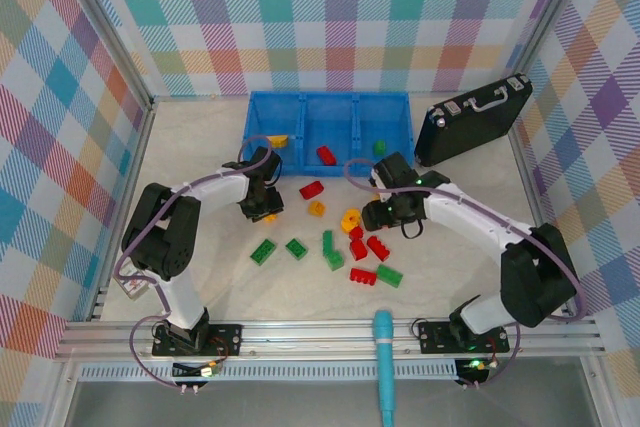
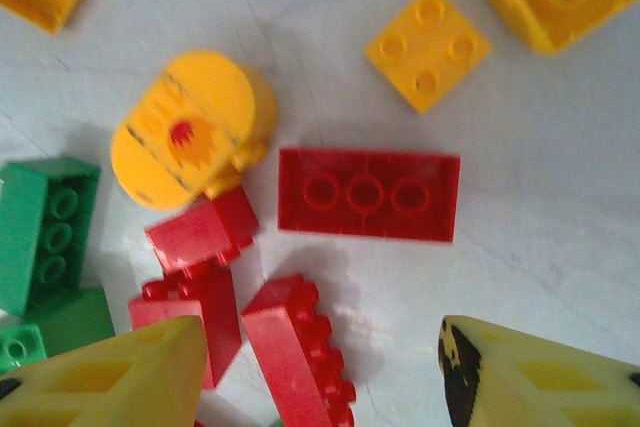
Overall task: Sort the legos into containers by color
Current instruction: Pick up the lego from the center of the table.
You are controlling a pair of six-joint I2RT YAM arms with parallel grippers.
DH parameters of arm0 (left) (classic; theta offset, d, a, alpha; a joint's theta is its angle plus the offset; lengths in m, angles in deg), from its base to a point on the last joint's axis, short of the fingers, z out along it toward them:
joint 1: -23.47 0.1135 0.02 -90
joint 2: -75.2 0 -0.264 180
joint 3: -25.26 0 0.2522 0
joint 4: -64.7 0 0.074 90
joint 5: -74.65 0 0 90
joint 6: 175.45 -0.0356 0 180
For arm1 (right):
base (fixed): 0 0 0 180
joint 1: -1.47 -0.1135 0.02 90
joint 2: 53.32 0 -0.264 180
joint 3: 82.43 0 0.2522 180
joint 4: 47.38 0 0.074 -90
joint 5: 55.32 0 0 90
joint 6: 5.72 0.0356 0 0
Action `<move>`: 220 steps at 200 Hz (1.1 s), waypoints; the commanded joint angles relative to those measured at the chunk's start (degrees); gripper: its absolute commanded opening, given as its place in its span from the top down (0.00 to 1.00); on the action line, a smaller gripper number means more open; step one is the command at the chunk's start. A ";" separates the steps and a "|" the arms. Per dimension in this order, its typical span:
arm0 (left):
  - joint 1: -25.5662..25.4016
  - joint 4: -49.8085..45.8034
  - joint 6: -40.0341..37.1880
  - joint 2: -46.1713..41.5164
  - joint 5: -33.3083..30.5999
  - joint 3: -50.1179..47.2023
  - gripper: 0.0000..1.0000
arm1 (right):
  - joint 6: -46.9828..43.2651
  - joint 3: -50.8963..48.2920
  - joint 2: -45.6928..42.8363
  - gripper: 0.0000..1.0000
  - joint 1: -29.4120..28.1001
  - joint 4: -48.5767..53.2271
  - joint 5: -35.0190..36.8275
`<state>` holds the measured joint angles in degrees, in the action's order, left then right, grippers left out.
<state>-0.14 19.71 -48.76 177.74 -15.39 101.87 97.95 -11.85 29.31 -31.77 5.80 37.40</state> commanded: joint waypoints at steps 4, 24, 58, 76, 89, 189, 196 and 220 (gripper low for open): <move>-0.64 0.13 0.09 0.32 1.69 -0.14 0.70 | 2.99 -2.88 -2.51 0.36 -0.51 1.59 -1.52; -0.64 -0.99 -0.54 -0.79 1.55 -0.01 0.73 | 3.85 -5.39 -2.92 0.36 -0.60 0.48 -2.24; -0.60 -5.34 -2.47 -4.48 0.00 4.08 0.75 | 4.10 -8.19 -2.47 0.36 -0.85 -0.78 -1.82; -0.44 -6.06 -2.97 -4.98 1.23 8.61 0.76 | 4.17 -9.42 -2.56 0.36 -1.04 -2.38 -2.48; -0.40 -7.16 -3.78 -4.45 1.61 12.96 0.76 | 4.01 -10.19 -2.39 0.36 -1.26 -3.48 -3.29; 2.08 -4.49 -11.21 5.63 1.26 36.85 0.76 | 4.84 -7.96 0.78 0.36 -2.63 -3.02 -3.85; 2.37 -4.00 -11.44 7.09 1.09 38.33 0.76 | 5.02 -7.71 1.31 0.36 -2.71 -3.06 -4.02; 3.09 -4.18 -13.66 12.60 -0.27 43.54 0.76 | 5.27 -6.70 3.74 0.36 -3.22 -2.99 -4.19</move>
<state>2.04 14.49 -59.27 185.87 -14.79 140.89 102.06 -20.77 30.69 -34.17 2.04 34.47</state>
